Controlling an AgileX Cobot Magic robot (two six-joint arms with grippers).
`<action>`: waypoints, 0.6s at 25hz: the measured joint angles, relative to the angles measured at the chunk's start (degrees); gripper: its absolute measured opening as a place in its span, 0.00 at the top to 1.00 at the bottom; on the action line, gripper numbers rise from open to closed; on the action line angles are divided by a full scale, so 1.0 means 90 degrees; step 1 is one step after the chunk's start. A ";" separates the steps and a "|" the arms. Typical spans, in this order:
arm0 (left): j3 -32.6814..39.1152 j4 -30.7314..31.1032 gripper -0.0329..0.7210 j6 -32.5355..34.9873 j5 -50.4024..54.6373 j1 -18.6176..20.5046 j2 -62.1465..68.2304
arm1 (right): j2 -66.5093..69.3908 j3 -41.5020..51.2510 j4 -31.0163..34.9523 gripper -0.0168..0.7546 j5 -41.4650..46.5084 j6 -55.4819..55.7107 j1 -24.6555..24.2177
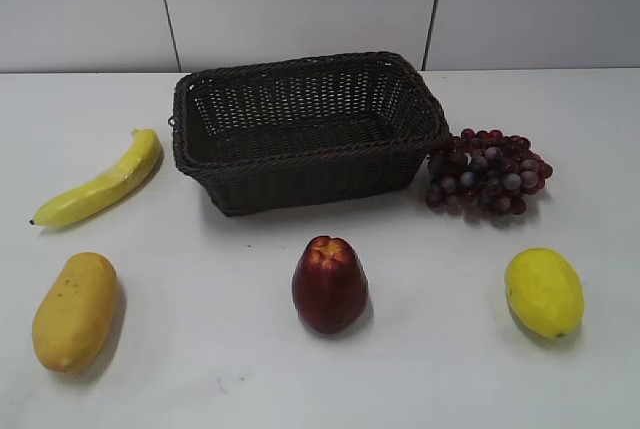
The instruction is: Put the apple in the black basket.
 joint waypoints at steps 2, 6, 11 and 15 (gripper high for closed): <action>0.0000 -0.0005 0.66 0.0000 0.0000 0.0000 0.0000 | 0.0282 -0.0166 0.0013 0.16 -0.0368 0.0000 0.0000; 0.0000 -0.0005 0.66 0.0000 0.0000 0.0000 0.0000 | 0.1242 -0.0297 0.0075 0.12 -0.1314 0.0000 0.0000; 0.0000 -0.0005 0.66 0.0000 0.0000 0.0000 0.0000 | 0.2591 -0.0374 0.0626 0.13 -0.2528 -0.0011 0.0000; 0.0000 -0.0005 0.66 0.0000 0.0000 0.0000 0.0000 | 0.4127 -0.0752 0.1380 0.17 -0.2515 -0.0747 0.0000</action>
